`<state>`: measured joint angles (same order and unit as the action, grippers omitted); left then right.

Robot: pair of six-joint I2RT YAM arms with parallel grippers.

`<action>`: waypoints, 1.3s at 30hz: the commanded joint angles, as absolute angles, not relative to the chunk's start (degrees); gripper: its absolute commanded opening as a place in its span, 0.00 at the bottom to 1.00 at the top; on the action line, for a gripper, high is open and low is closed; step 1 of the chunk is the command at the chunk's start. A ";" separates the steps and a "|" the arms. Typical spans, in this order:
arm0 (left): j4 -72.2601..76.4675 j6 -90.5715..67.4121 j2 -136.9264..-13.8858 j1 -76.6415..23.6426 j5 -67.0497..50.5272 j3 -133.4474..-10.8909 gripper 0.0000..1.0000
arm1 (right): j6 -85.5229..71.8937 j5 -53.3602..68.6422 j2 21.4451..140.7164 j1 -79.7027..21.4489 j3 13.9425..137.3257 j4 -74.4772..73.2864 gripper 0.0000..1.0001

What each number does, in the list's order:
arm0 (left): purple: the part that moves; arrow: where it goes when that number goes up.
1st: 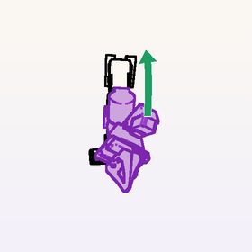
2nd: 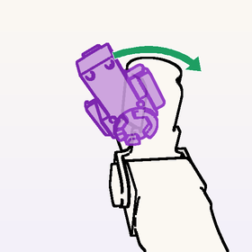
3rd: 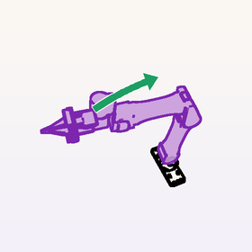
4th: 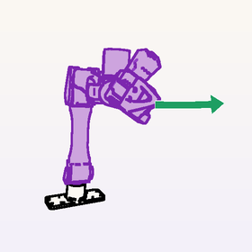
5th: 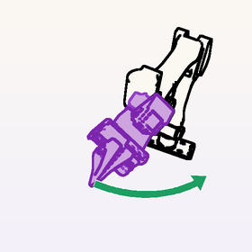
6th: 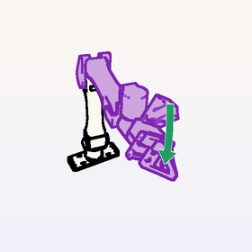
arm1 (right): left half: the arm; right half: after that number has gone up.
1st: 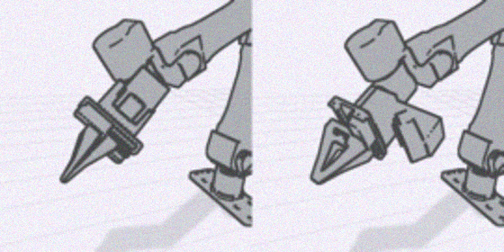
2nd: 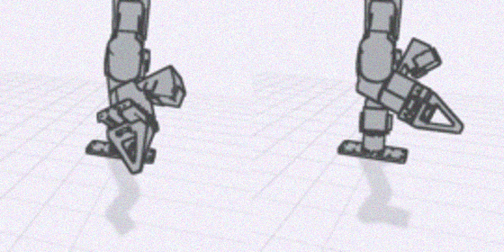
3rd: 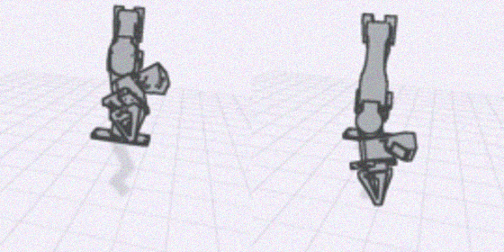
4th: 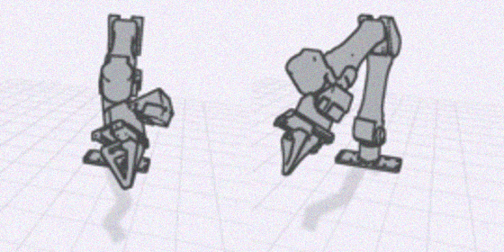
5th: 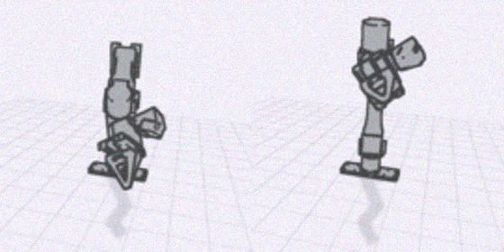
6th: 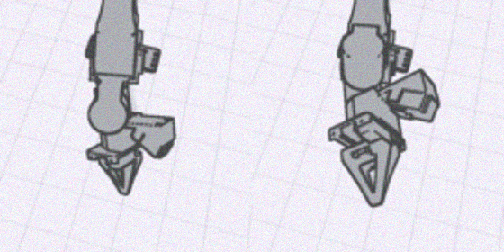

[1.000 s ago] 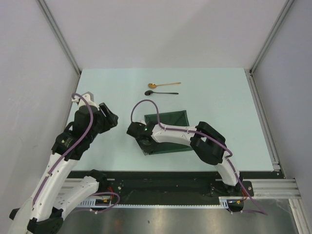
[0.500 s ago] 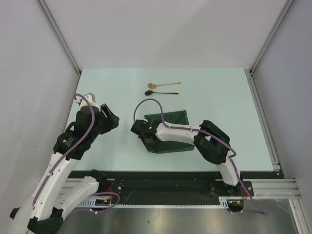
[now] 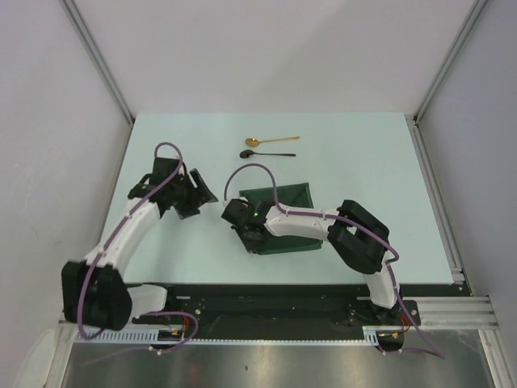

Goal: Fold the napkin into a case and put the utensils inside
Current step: Pick up the upper triangle-folded napkin from the center of the board.

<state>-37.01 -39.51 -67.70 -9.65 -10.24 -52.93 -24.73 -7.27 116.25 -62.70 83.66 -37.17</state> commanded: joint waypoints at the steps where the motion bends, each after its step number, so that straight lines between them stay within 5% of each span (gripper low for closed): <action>1: -27.53 -41.39 -75.30 -8.44 -21.88 -51.59 0.76 | -23.99 -6.24 111.37 -61.70 80.78 -33.41 0.00; 18: -21.71 -42.54 -99.74 -14.14 -22.24 -62.22 0.84 | -23.55 -1.76 106.97 -59.06 78.57 -30.85 0.00; 39: -20.39 -47.28 -107.93 -19.77 -13.10 -66.53 0.73 | -23.12 -0.62 103.45 -56.16 77.34 -29.80 0.00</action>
